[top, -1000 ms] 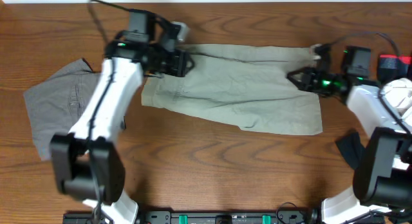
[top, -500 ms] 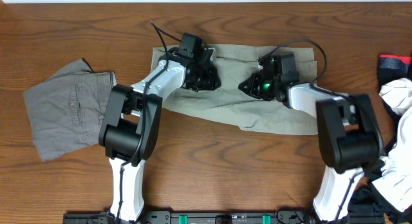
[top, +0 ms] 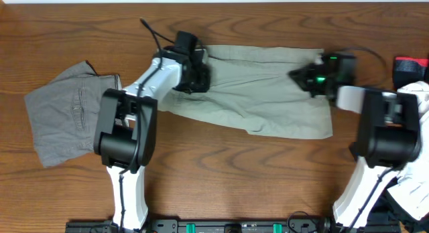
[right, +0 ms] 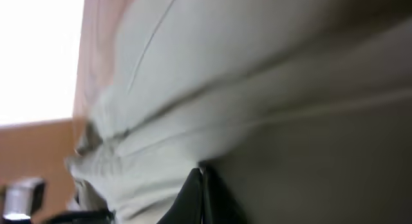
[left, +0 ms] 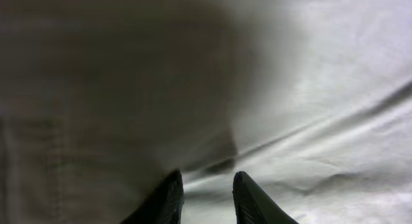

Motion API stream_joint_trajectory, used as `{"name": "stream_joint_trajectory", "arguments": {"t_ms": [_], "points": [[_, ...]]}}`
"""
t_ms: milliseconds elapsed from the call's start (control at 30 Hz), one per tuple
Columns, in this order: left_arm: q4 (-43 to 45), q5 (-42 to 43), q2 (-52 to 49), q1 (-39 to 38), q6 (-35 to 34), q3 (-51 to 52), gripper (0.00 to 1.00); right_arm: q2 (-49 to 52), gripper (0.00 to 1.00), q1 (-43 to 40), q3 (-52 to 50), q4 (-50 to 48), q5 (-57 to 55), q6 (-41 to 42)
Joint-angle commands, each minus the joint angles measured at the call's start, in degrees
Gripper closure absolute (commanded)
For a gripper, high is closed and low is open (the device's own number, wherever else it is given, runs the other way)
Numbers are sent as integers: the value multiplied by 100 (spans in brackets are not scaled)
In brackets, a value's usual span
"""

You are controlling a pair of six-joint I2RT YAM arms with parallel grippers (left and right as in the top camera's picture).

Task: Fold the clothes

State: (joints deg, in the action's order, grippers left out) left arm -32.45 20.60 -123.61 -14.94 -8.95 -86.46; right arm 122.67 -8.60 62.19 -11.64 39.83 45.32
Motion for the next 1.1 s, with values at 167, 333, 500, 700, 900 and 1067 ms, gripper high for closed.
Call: {"name": "stream_joint_trajectory", "arguments": {"t_ms": [167, 333, 500, 700, 900, 1067], "points": [[-529, -723, 17, 721, 179, 127, 69, 258, 99, -1067, -83, 796, 306, -1172], [-678, -11, 765, 935, 291, 120, 54, 203, 99, -1226, -83, 1429, 201, -1923], [-964, -374, 1589, 1106, 317, 120, 31, -212, 98, -1235, -83, 2142, 505, -2704], [-1141, -610, 1602, 1598, 337, 122, 16, -927, 61, -1220, -83, 3119, 326, -3501], [-966, -11, 994, 2190, 708, 122, 11, -1325, 57, -1222, -83, 3810, 223, -3781], [-951, 1191, 391, 2339, 1239, 122, 11, -1370, 58, -1185, -83, 4474, 249, -4369]]}}
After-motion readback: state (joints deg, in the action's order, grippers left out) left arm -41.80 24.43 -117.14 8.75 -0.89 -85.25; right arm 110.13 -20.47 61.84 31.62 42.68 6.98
